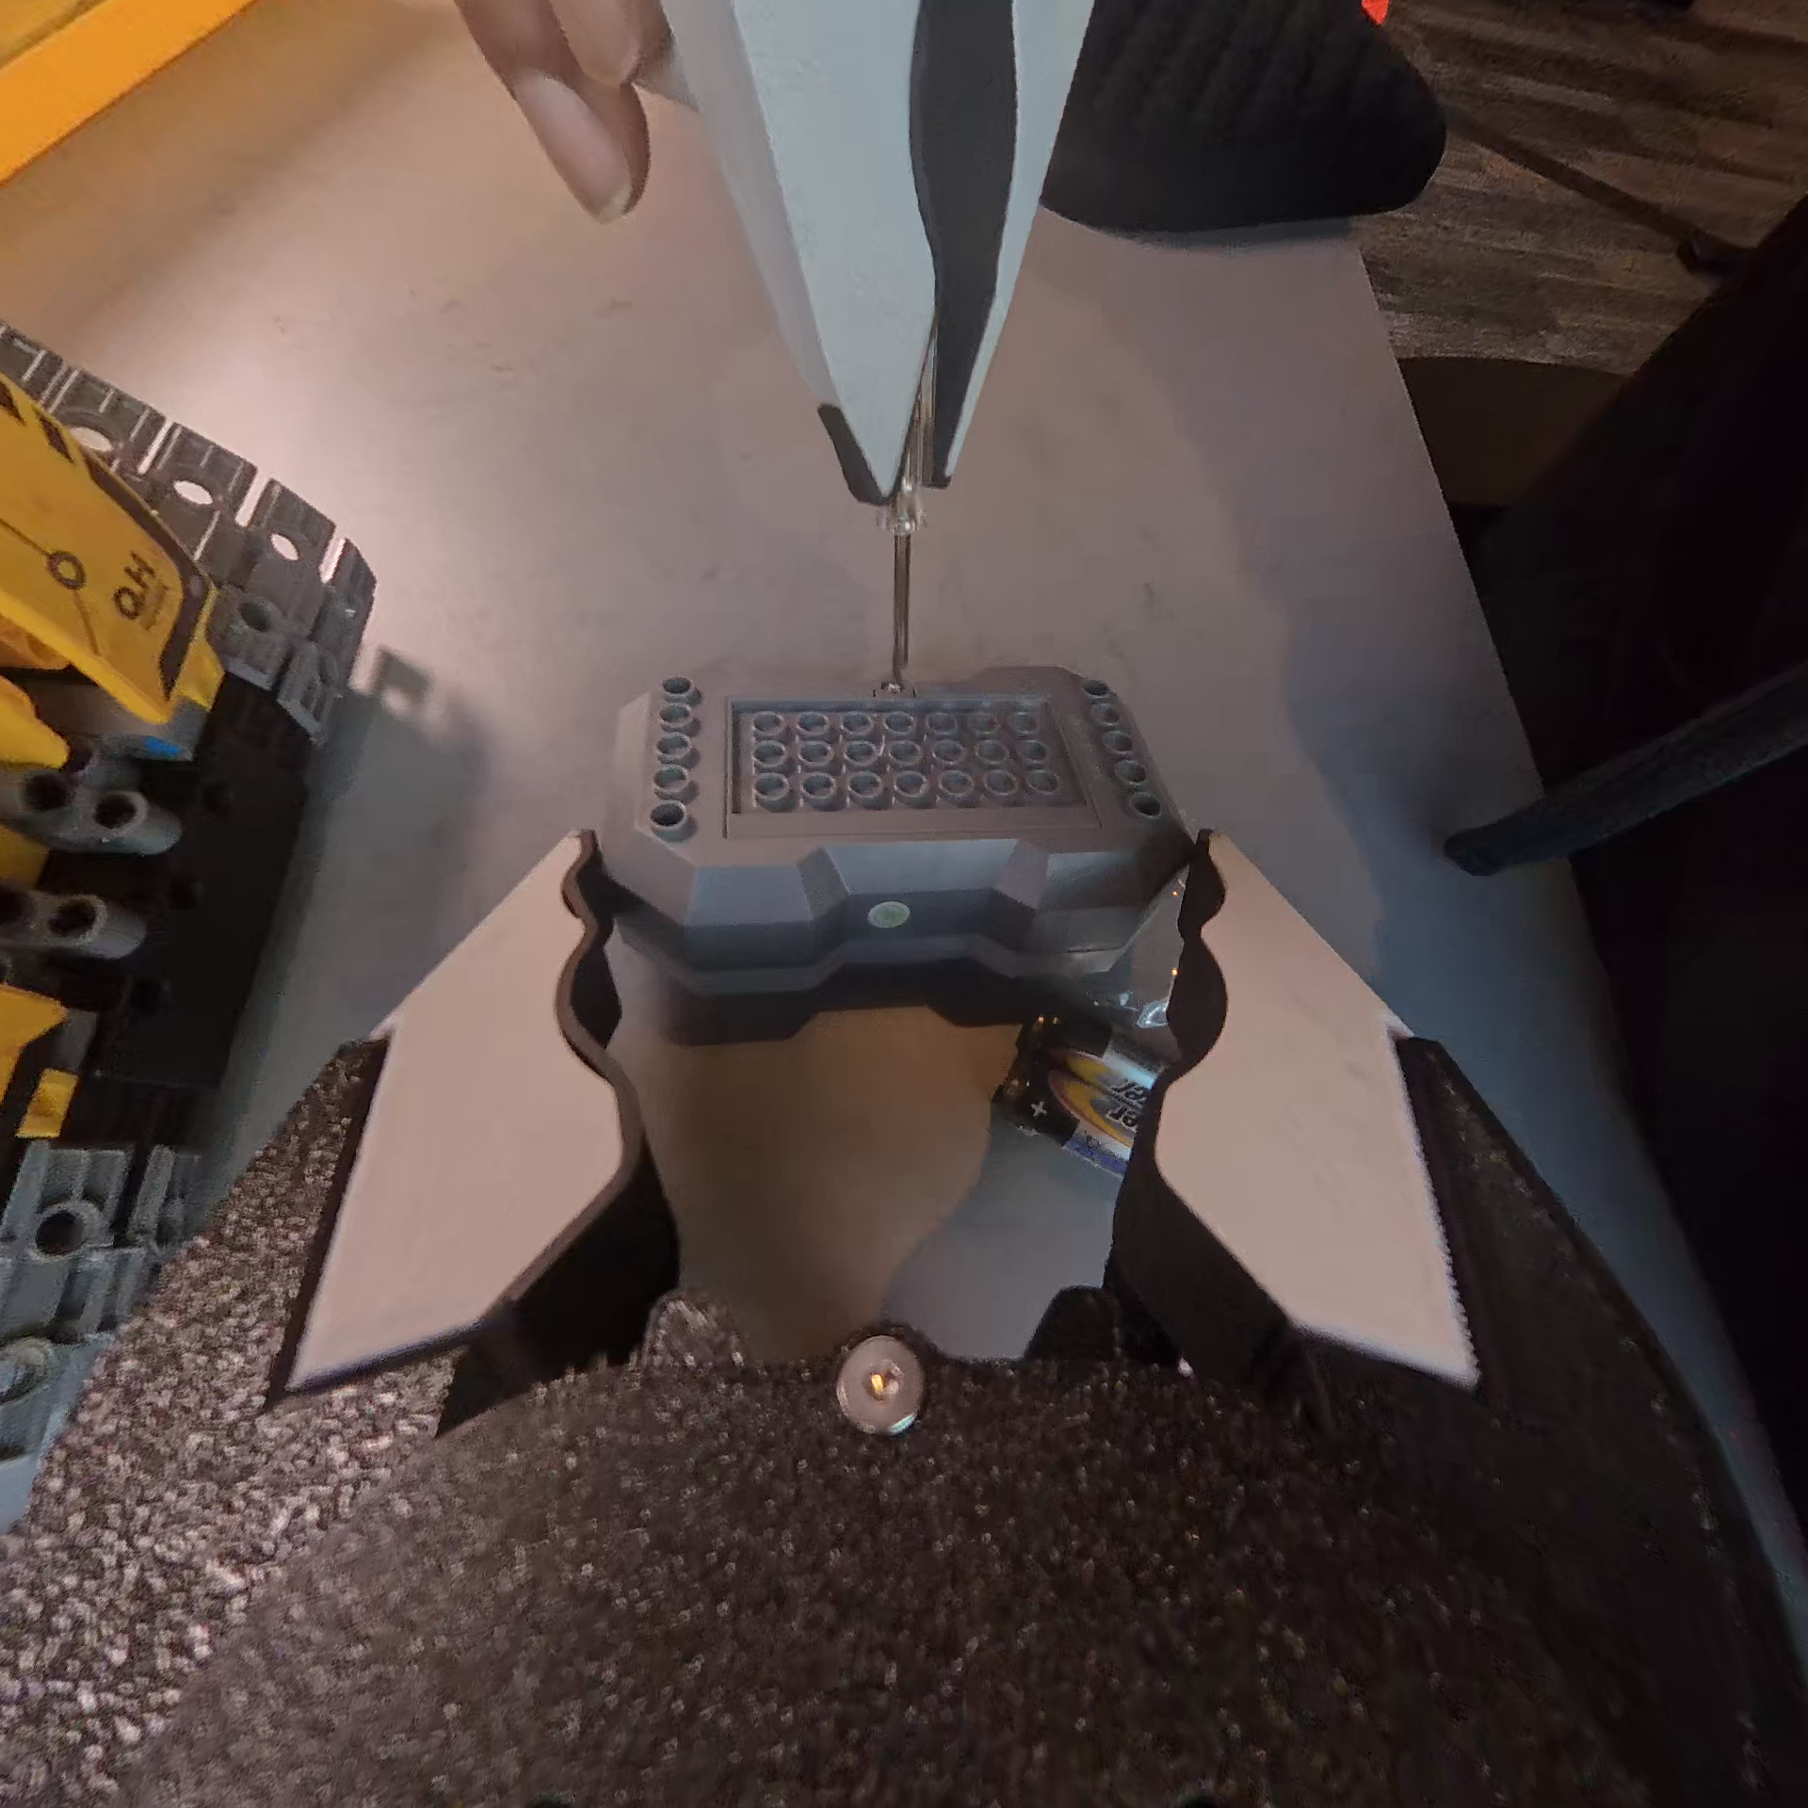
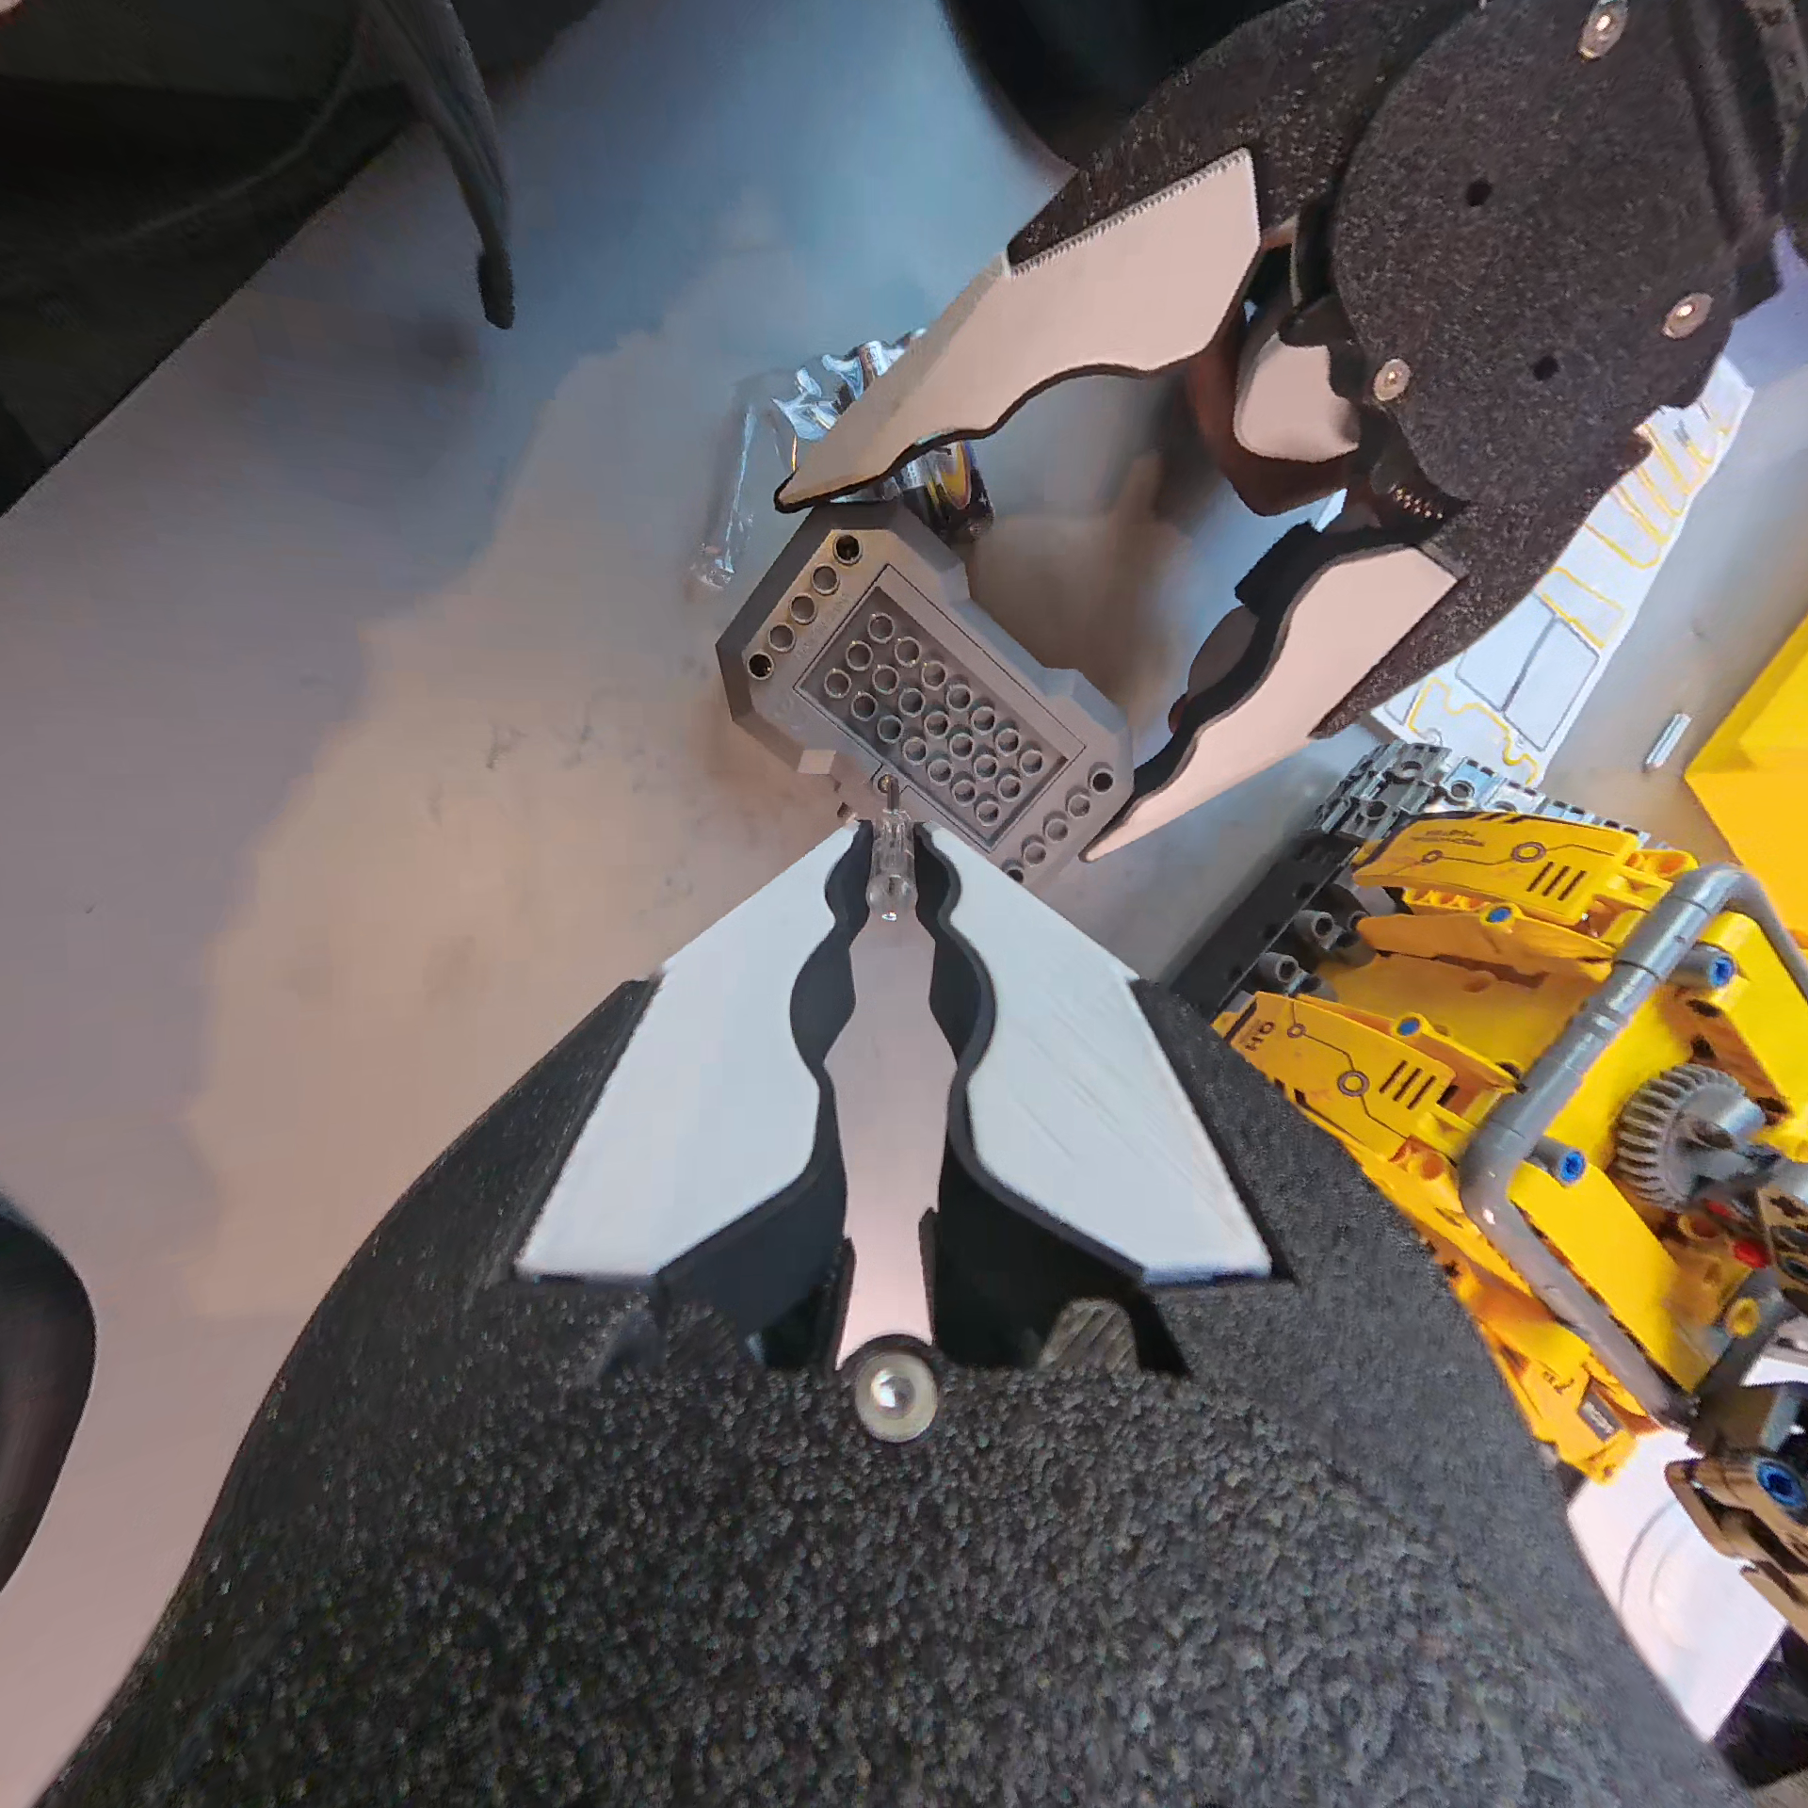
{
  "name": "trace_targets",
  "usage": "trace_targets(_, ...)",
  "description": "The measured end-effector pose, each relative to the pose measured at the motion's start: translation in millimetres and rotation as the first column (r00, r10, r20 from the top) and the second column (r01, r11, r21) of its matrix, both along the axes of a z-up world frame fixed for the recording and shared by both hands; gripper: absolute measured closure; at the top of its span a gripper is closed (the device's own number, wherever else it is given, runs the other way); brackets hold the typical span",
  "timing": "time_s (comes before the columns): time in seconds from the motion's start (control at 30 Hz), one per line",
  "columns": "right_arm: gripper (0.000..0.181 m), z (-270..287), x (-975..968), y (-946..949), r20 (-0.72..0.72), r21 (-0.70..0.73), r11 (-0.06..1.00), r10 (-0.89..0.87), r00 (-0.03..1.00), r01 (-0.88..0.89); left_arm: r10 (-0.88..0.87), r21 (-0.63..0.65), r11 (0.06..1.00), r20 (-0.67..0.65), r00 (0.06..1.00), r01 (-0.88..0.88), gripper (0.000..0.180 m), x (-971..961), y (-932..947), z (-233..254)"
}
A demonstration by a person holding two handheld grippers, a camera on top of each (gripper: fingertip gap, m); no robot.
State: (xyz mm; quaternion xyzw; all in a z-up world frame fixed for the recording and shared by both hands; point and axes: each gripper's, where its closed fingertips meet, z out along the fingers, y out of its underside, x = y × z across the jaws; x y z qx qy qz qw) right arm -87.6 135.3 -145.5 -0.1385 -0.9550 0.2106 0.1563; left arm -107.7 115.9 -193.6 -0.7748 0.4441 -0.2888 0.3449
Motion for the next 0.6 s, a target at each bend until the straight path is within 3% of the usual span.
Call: trace_targets(0.6,0.173,-4.6,1.1,-0.9,0.031,0.111,0.988,0.109,0.994,-0.112,-0.034,-0.001,0.999,0.000,0.999,0.034,0.065,0.1,-2.0,0.4)
